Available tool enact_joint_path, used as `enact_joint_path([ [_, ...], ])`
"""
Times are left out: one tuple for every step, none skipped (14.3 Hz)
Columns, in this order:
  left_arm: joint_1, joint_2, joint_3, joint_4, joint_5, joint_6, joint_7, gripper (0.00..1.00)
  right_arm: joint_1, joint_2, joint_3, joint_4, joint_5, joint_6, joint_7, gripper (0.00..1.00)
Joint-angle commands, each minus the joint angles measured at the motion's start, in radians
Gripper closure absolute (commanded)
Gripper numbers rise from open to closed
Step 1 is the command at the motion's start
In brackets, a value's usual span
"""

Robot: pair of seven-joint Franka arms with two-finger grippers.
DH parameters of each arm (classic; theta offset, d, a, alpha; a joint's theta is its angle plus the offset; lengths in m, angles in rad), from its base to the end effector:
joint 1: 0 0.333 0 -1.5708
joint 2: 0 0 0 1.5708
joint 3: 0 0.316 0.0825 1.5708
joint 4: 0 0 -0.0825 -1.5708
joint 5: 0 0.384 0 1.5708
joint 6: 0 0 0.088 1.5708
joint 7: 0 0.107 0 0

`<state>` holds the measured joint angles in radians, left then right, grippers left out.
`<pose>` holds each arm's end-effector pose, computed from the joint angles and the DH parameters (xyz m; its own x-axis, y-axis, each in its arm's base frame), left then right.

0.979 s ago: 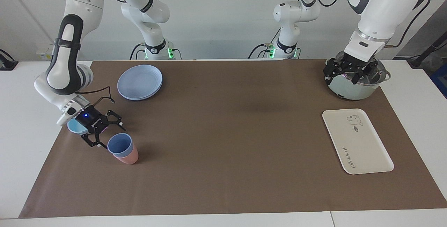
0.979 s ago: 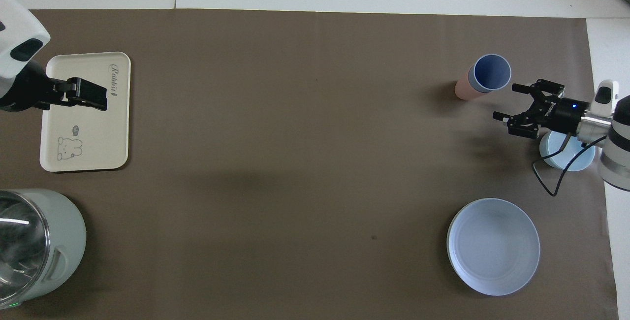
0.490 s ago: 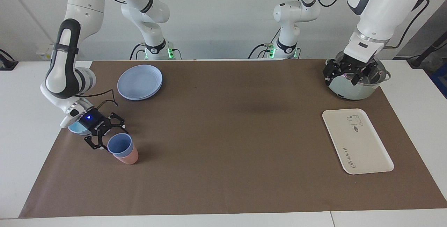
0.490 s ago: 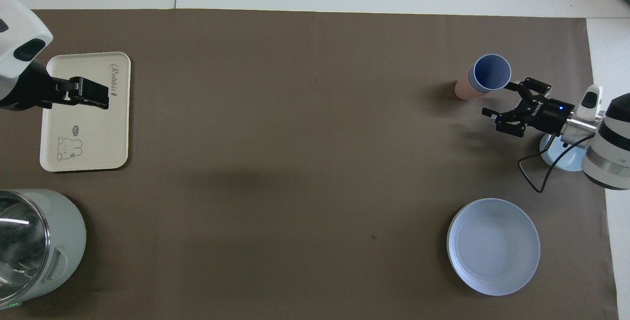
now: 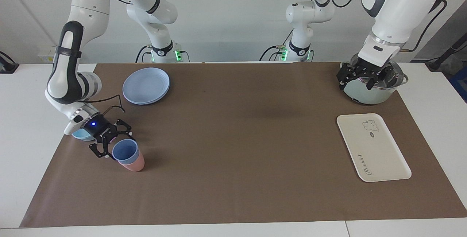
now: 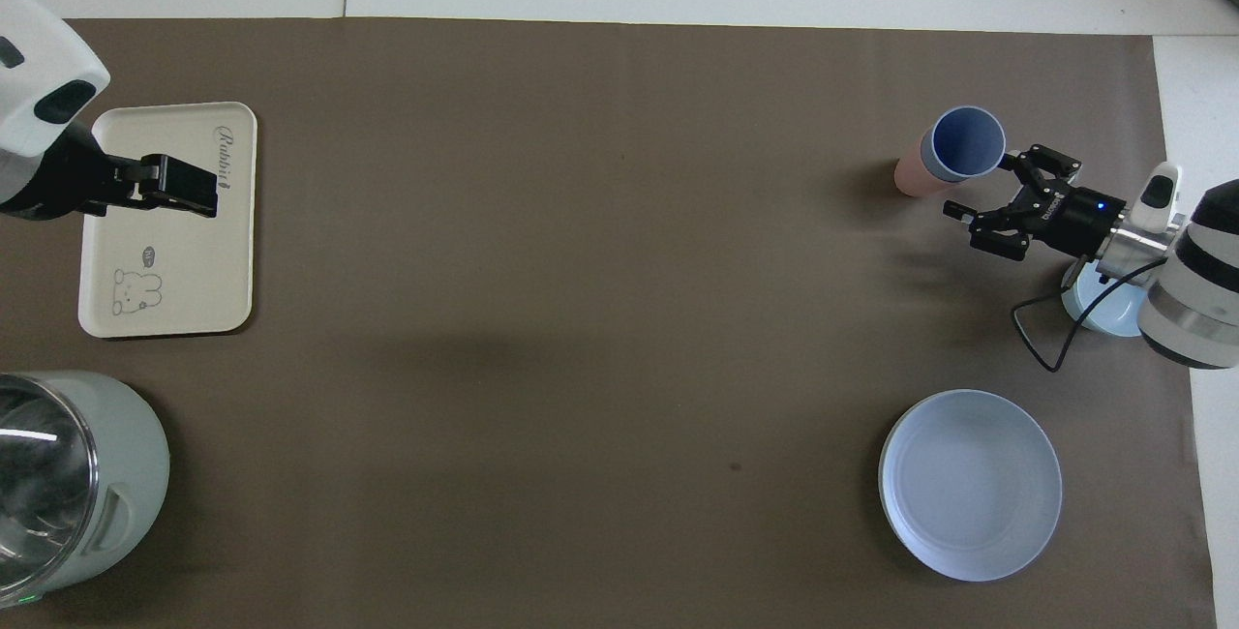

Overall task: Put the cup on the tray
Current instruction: 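Move the right gripper toward the nested blue and pink cups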

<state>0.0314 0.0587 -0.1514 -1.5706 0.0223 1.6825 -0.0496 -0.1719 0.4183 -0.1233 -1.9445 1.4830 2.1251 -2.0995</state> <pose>0.5788 -0.0651 0.6017 0.9959 -0.0719 0.0544 -0.0714 -0.9974 -0.0107 0.6084 -0.1346 0.2764 0.3881 0.2870 0.8758 0.7493 -0.6516 -0.1185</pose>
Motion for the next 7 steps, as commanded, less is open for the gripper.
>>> enact_joint_path([
  [-0.01,-0.039,0.007,-0.049,0.011,0.031,-0.013,0.0,0.021,0.014,0.004,0.016,0.066,-0.007,-0.027,0.0],
  [-0.01,-0.037,0.007,-0.049,0.011,0.032,-0.013,0.0,0.026,0.017,0.002,0.016,0.069,-0.004,-0.033,0.0],
  [-0.01,-0.039,0.007,-0.049,0.011,0.032,-0.013,0.0,0.026,0.019,0.004,0.016,0.071,-0.001,-0.034,0.0],
  [-0.007,-0.039,0.007,-0.052,0.011,0.032,-0.012,0.0,0.026,0.019,0.002,0.016,0.069,-0.001,-0.034,0.0],
  [-0.004,-0.039,0.007,-0.052,0.011,0.032,-0.01,0.0,0.026,0.019,0.002,0.016,0.069,-0.001,-0.034,0.0],
  [-0.001,-0.039,0.009,-0.052,0.011,0.032,-0.004,0.0,0.026,0.019,0.002,0.016,0.069,0.003,-0.036,0.0],
  [0.002,-0.039,0.009,-0.052,0.011,0.032,-0.001,0.0,0.026,0.019,0.002,0.016,0.069,0.007,-0.04,0.0],
])
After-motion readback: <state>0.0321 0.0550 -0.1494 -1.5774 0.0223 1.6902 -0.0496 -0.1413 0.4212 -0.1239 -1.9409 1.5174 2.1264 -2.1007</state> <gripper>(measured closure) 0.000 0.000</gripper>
